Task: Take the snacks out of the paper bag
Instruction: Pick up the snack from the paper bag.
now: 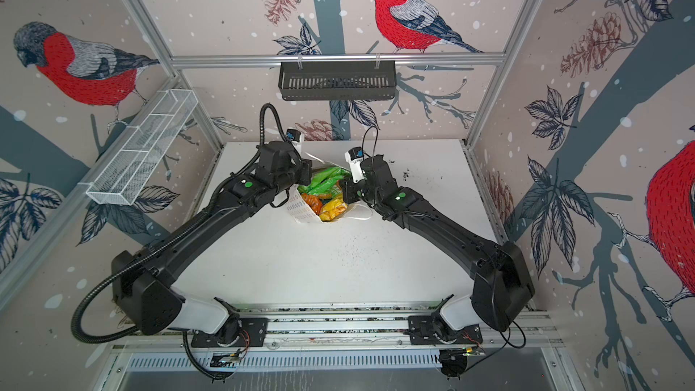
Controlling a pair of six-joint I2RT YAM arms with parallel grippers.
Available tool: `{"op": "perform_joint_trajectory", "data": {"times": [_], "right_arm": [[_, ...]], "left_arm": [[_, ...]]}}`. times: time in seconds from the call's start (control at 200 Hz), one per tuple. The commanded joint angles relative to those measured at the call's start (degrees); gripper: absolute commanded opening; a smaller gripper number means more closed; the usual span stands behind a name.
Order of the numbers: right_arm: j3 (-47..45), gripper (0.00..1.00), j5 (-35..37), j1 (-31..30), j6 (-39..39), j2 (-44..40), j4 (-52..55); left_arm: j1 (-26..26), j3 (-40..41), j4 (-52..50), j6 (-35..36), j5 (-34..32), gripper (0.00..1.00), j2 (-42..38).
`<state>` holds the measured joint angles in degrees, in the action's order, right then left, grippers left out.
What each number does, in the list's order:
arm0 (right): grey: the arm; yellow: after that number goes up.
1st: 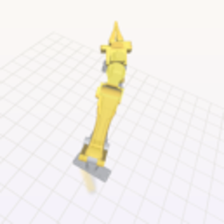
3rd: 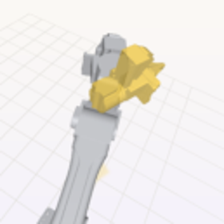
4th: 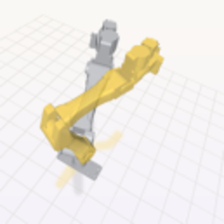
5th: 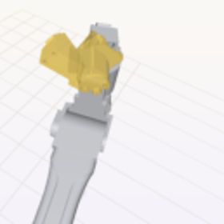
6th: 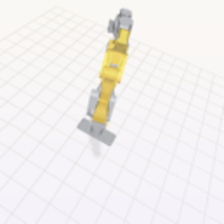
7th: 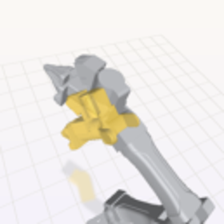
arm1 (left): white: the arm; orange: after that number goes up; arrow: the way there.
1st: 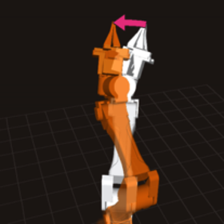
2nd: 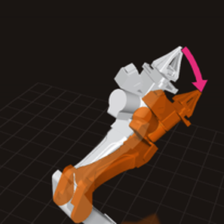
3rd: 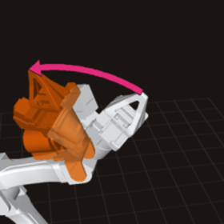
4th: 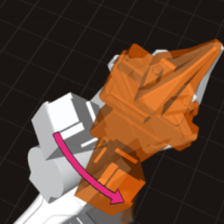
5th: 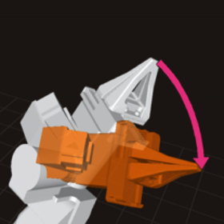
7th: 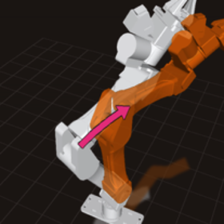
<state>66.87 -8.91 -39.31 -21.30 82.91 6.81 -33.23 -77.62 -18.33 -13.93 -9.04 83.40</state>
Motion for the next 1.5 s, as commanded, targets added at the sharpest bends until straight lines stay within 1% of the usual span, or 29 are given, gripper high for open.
{"op": "perform_joint_trajectory", "data": {"times": [0.0,0.185,0.385,0.595,0.76,0.856,1.046,1.236,1.496], "right_arm": [[0.3,0.04,1.1,-0.2,-0.9,-0.3,-1.4],[-0.3,0.01,1.9,-0.2,-1.0,-2.3,-2.5],[-3.9,0.0,2.3,1.3,-2.1,-8.7,-8.3],[-5.4,0.0,5.6,3.9,-2.1,-14.8,-10.1],[-5.6,0.0,6.8,7.2,-3.2,-17.7,-9.8],[-6.1,0.0,8.5,9.8,-4.4,-19.4,-9.5],[-7.5,0.0,8.8,15.4,-5.9,-22.1,-8.6],[-8.9,0.0,13.7,18.6,-5.7,-23.6,-6.4],[-13.3,0.0,14.9,22.6,-6.6,-24.5,-4.3]], "left_arm": [[-0.3,-0.6,2.5,-0.2,0.8,0.0,0.5],[-0.3,-1.3,1.9,-0.3,-1.1,0.0,1.5],[-0.3,-2.6,0.7,-0.8,-2.5,0.0,2.6],[-0.3,-2.5,1.3,-0.8,-2.7,0.0,2.3],[-0.3,-2.5,1.4,-0.7,-2.5,0.0,2.5],[-0.3,-2.3,1.4,-0.7,-2.3,0.0,2.3],[-0.3,-1.9,1.4,-0.7,-2.6,0.0,1.6],[-0.3,-1.6,1.3,-0.6,-2.4,0.0,0.9],[-0.3,0.5,2.5,-0.6,-2.5,0.0,-1.0]]}}
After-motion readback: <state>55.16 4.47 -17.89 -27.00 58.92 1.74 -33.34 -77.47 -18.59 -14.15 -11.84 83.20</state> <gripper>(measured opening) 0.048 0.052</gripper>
